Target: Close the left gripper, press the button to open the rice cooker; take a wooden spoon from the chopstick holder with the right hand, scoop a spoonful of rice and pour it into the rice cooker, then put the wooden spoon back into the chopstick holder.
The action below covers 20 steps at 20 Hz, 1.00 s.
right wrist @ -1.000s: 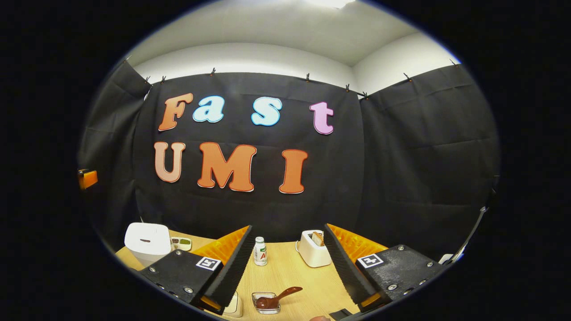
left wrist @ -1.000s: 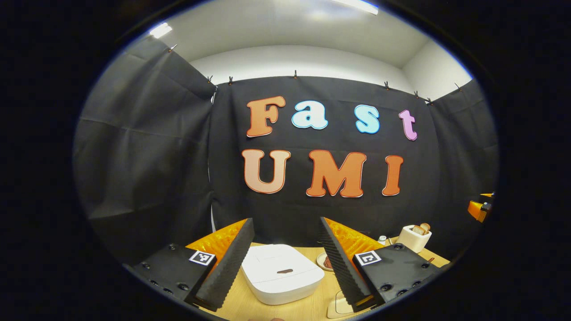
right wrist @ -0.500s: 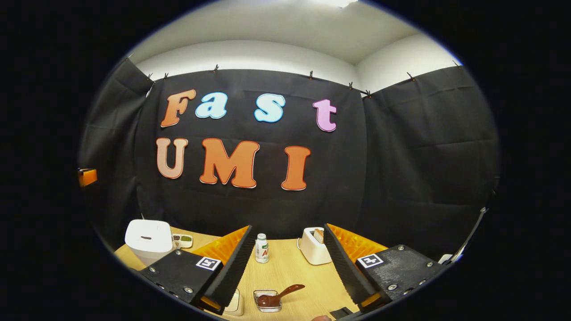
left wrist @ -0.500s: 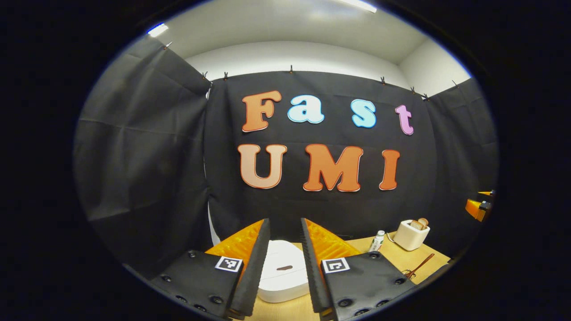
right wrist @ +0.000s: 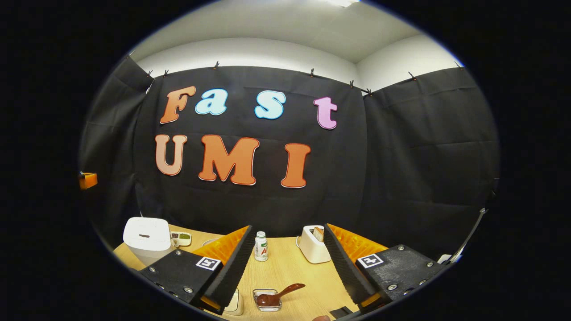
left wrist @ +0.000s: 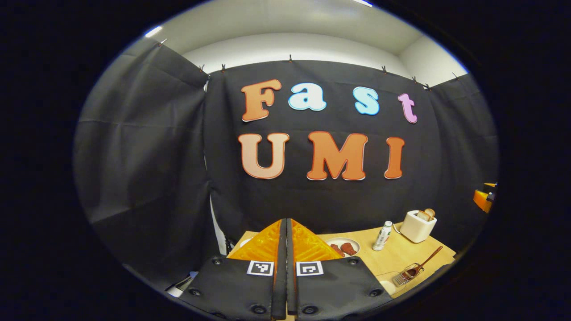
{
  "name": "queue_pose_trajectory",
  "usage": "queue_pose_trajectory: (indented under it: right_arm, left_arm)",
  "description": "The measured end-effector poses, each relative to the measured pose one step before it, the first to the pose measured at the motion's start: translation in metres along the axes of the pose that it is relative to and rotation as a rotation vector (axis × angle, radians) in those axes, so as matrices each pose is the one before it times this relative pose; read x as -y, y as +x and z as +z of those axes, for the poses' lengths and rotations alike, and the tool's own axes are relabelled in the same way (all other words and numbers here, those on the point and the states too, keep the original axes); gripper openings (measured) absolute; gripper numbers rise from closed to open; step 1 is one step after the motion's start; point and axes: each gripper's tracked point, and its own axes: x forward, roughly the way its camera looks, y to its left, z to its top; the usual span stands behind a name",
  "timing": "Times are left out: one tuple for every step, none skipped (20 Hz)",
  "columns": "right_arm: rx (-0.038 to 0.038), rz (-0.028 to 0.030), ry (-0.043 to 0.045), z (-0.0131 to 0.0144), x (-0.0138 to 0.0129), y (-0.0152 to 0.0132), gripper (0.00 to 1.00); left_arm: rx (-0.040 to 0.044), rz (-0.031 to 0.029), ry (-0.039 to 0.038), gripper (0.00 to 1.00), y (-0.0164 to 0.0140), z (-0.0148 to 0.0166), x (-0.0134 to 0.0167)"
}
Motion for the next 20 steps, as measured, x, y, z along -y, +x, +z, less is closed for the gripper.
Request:
queue_pose_trajectory:
  right_arm:
    - [-0.00303,-0.00165,-0.00308,-0.00177,0.00007,0.00083,0.96]
    - [-0.00369,-0.00351,-0.0058,-0.00107,0.00083,0.00165,0.96]
    - [-0.00308,-0.00289,-0.00541,-0.00069,0.00023,0.00019,0.96]
    - [-0.0044,-0.00198,-0.00498,-0.00156,-0.0006,0.00176,0.96]
    - [-0.00385,0.00012,-0.00402,-0.00237,-0.00117,0.00276,0.96]
    - [-0.00404,-0.00152,-0.00343,-0.00226,0.00002,0.00152,0.96]
    - [-0.00564,-0.00385,-0.00312,-0.00154,0.00097,0.00188,0.96]
    - [-0.00579,-0.0045,-0.00205,-0.00257,0.00096,0.00261,0.96]
    - [-0.00813,-0.00385,-0.00264,-0.00324,0.00018,0.00292,0.96]
    - [-0.0097,-0.00408,-0.00435,-0.00365,0.00005,0.00306,0.96]
    - [-0.00878,-0.00516,-0.00379,-0.00258,0.0007,0.00116,0.96]
    - [-0.00836,-0.00491,-0.00135,-0.00212,0.00172,0.00228,0.96]
    - [-0.00661,-0.00312,0.00067,-0.00346,0.00033,0.00096,0.96]
    - [-0.00533,-0.00309,0.00226,-0.00178,0.00038,0.00278,0.96]
    - [-0.00853,-0.00455,0.0013,-0.0013,0.00113,0.00237,0.96]
    - [-0.00933,-0.00624,0.00018,-0.00199,0.00128,0.00106,0.96]
    - [-0.00838,-0.00637,0.00002,-0.0034,0.00361,0.00133,0.96]
    - [-0.00837,-0.00652,0.00077,-0.00231,0.00232,0.00153,1.0]
    - [-0.00769,-0.00555,0.00235,-0.00253,0.00115,0.00163,0.96]
    - [-0.00839,-0.00511,0.00357,-0.00266,0.00157,0.00092,0.96]
  left_arm:
    - [-0.0105,-0.01135,-0.00513,0.05,0.00456,-0.00548,0.00044]
    - [-0.00769,-0.00224,-0.00157,0.05,0.00532,-0.00501,-0.00073]
    - [-0.007,-0.00744,-0.00317,0.05,0.0074,-0.00448,-0.00044]
    - [-0.00516,-0.01248,-0.01185,0.05,0.00914,-0.00422,0.00132]
    - [-0.01247,-0.01056,-0.0118,0.05,0.00856,-0.00652,0.00112]
    - [-0.01583,-0.00383,-0.00465,0.05,0.01075,-0.00802,-0.00047]
    - [-0.0179,0.00052,-0.002,0.05,0.0085,-0.00863,-0.00228]
    - [-0.01836,-0.00467,-0.00853,0.05,0.01036,-0.00791,-0.00011]
    - [-0.02022,-0.00982,-0.01143,0.05,0.00949,-0.00797,0.00232]
    - [-0.02285,-0.0081,-0.00521,0.05,0.00977,-0.00853,0.00141]
    - [-0.01685,-0.00392,0.00462,0.05,0.01015,-0.00679,0.00119]
    - [-0.01951,0.00008,0.00989,0.05,0.00928,-0.0077,-0.00175]
    - [-0.02606,-0.0087,0.00855,0.05,0.00911,-0.00854,0.00062]
    - [-0.02213,-0.00711,0.00143,0.05,0.01031,-0.00857,-0.00092]
    - [-0.0264,-0.00781,-0.00423,0.05,0.01021,-0.0095,-0.00084]
    - [-0.02769,0.0,-0.0018,0.05,0.00625,-0.00935,-0.00096]
    - [-0.02042,0.00184,-0.00149,0.05,0.00586,-0.00917,-0.00238]
    - [-0.01836,0.00056,-0.00559,0.05,0.0057,-0.00813,-0.00186]
    - [-0.02037,-0.00694,-0.00859,0.05,0.0047,-0.00813,-0.00113]
    - [-0.02076,-0.0051,-0.00961,0.06,0.00539,-0.0076,-0.00146]
